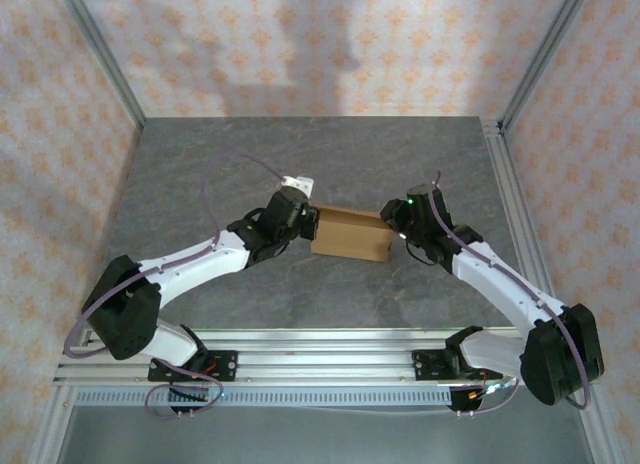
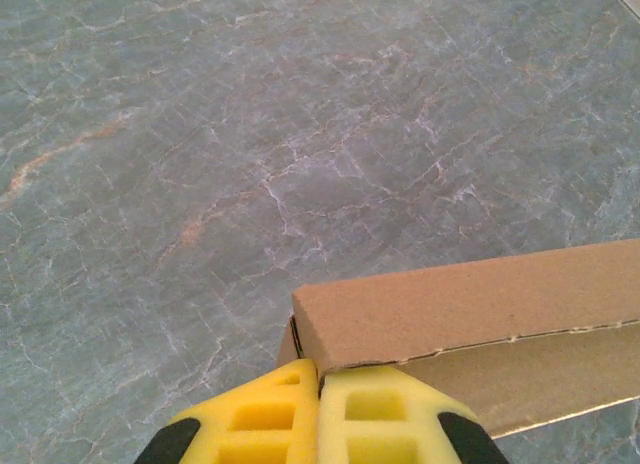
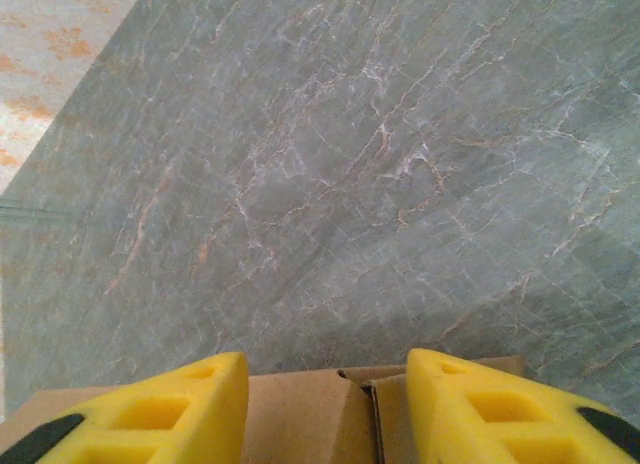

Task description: Fold the paper box

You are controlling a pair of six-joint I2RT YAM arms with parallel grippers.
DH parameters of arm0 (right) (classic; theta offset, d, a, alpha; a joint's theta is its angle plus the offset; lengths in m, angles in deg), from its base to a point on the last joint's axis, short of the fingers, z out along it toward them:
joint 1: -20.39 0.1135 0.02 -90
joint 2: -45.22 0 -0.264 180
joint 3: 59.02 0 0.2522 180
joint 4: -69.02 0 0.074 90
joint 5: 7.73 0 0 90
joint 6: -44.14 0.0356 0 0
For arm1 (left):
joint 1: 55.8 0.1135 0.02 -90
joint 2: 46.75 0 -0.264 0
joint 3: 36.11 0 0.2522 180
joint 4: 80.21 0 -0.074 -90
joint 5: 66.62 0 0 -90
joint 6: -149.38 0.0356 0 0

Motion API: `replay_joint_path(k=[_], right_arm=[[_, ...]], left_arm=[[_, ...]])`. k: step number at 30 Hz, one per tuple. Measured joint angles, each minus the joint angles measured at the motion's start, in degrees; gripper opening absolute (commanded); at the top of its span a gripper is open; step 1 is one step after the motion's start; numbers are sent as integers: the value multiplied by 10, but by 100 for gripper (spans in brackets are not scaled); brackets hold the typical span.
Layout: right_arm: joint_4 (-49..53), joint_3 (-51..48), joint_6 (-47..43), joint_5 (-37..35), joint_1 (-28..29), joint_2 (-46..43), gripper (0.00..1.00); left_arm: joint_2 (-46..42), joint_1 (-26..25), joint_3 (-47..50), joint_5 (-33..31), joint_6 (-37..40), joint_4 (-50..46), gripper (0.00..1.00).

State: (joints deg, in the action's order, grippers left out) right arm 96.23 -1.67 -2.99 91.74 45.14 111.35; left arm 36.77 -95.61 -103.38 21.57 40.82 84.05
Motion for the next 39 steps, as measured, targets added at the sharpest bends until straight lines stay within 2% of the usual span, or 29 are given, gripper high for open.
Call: replay_joint_path(k=[4,12,14,22,24,26,29,31,36,39], right_arm=[[-47,-33,16,-7,3,-13,38],[-162,-106,24,-19,8,-38,37],[-189,-120,26,-21,8,-39,36],[-237,-144,25,-40,11,-40,34],[-245,-148,25,-45,12,-40,34],[-260,-156,25,-49,15,-41,34],[-281,-168,21,-50,17,-45,34],[-290,-173,17,-50,19,-47,34],[-317,-192,-7,-53,22,-54,34],[-351,-210,-31,-61,27,-54,34]], left_arm=[[0,-7,6,-17,0,10,0],[-19,-11,37,-27,-10,33,26],[-26,-11,46,-26,-13,33,36],[-47,-11,56,-17,-19,11,52],[-51,-11,57,-15,-19,5,51],[-54,-11,58,-12,-21,2,41],[-55,-12,59,-4,-20,4,34],[-55,-14,59,-2,-17,5,34],[-55,-14,64,0,-13,14,44],[-55,-13,65,0,-9,16,46]])
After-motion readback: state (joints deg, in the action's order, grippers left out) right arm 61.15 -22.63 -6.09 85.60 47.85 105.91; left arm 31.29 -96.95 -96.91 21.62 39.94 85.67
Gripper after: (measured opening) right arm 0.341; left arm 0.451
